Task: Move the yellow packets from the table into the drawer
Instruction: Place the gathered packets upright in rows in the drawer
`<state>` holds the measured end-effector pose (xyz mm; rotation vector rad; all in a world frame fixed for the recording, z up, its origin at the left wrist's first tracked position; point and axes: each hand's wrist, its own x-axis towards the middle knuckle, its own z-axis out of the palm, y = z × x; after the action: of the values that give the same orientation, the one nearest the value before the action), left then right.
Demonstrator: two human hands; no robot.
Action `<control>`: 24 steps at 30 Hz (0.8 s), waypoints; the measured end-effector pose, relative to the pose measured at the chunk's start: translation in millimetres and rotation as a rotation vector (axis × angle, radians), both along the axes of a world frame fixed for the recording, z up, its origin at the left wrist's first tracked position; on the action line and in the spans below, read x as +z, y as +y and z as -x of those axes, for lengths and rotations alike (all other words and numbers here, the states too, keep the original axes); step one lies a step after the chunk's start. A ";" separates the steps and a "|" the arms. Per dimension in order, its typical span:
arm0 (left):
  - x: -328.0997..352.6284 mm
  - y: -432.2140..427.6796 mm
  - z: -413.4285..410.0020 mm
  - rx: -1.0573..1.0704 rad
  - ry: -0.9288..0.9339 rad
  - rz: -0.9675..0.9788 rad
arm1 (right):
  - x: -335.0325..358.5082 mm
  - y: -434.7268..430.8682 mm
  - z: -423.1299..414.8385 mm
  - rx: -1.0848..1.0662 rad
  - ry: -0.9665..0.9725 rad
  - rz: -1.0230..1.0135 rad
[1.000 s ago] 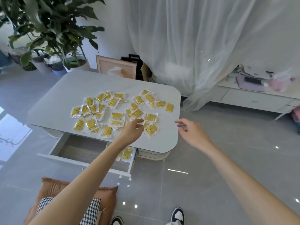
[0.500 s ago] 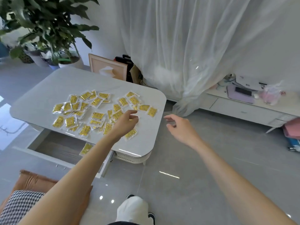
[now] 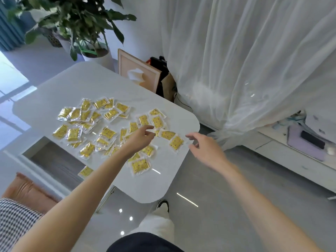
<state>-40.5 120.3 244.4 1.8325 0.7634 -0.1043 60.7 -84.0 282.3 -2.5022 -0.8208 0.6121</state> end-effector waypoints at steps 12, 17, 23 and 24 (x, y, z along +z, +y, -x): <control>-33.9 38.6 -119.4 0.174 0.105 0.076 | -46.2 54.7 -175.5 0.100 0.167 0.095; -60.6 43.1 -138.8 0.355 0.167 0.097 | -80.6 95.2 -235.9 0.205 0.247 0.133; -70.6 27.6 -173.4 0.603 0.214 0.172 | -100.0 141.5 -301.5 0.381 0.325 0.185; -70.3 25.1 -179.9 0.645 0.221 0.174 | -101.6 147.7 -311.4 0.414 0.335 0.195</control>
<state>139.3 145.4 174.1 1.3508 1.4195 0.0468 372.1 63.6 180.7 -2.3047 -1.2001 1.2653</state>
